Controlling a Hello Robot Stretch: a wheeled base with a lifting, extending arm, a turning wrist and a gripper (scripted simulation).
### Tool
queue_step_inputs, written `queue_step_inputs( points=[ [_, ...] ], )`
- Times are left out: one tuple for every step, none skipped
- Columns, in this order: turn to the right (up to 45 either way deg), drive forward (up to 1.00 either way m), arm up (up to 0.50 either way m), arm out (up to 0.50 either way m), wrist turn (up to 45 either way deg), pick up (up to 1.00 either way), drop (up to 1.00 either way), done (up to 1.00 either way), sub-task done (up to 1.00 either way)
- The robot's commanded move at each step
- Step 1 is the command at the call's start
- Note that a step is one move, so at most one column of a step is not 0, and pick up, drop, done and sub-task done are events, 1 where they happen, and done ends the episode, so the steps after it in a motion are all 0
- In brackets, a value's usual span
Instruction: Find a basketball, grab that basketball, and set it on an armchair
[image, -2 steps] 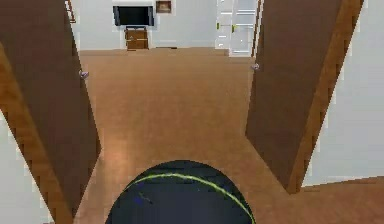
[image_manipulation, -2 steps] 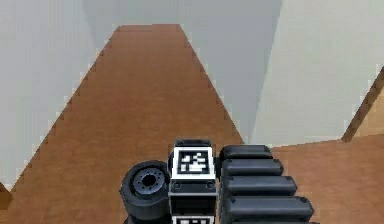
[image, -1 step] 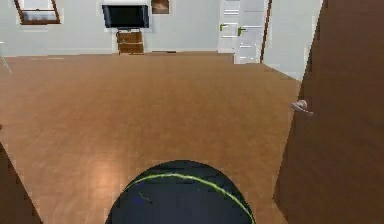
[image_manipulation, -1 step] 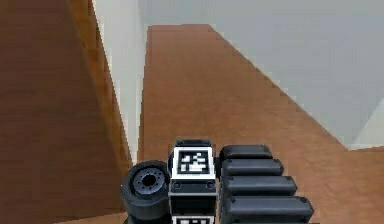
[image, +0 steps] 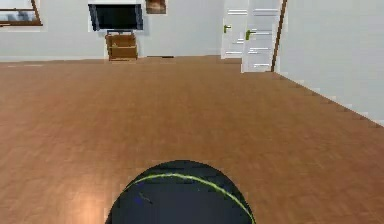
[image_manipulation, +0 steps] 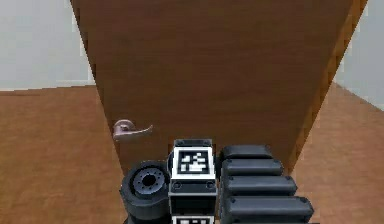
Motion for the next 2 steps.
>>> queue_step_inputs(
  points=[
    [3.0,0.00,0.00,0.00,0.0,0.00,0.00,0.00,0.00],
    [0.0,0.35,0.00,0.00,0.0,0.00,0.00,0.00,0.00]
  ],
)
